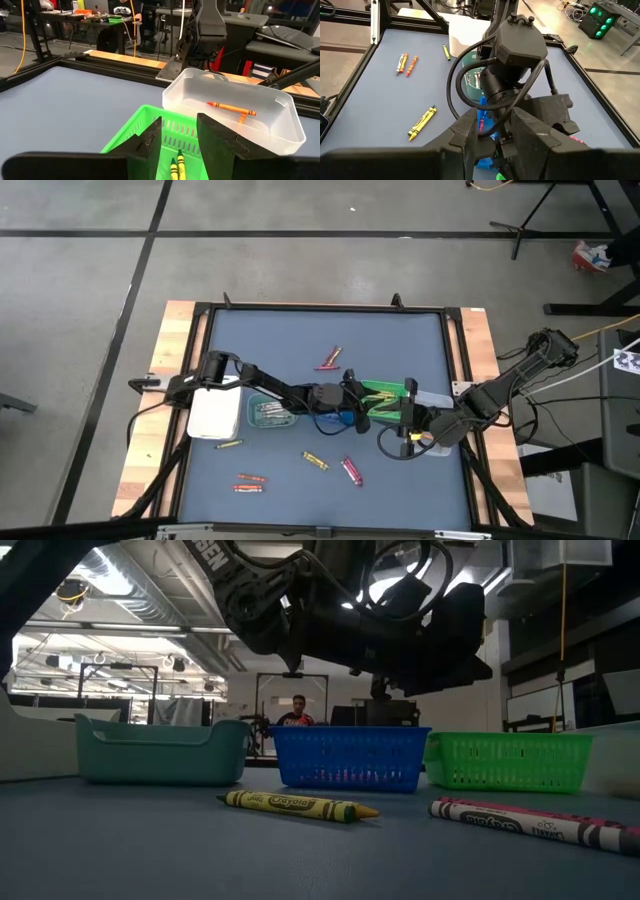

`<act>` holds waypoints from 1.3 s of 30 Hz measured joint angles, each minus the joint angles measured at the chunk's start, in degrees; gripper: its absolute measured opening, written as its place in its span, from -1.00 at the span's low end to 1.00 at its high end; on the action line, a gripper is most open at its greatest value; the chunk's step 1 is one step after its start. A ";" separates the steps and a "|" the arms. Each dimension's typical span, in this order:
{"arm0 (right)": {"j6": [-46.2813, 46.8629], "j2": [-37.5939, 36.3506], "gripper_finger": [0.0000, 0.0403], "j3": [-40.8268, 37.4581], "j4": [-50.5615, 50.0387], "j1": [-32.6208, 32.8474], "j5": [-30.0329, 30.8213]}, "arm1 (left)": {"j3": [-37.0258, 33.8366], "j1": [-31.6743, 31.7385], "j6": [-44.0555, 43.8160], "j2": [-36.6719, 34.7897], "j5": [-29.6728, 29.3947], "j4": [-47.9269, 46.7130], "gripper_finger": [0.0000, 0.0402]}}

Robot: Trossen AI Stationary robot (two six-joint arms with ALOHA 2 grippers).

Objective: Sort crayons
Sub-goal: Put the red crayon into the blue bin

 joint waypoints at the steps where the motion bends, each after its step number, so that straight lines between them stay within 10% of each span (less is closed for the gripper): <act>1: 0.00 0.00 -0.42 0.00 0.00 0.00 0.00 | 0.00 -0.04 0.00 0.00 -0.02 -0.15 -0.46; 39: 0.02 0.02 -0.42 0.00 -0.61 -0.01 -0.02 | 0.20 19.20 -13.02 -4.32 -0.39 -23.62 -0.46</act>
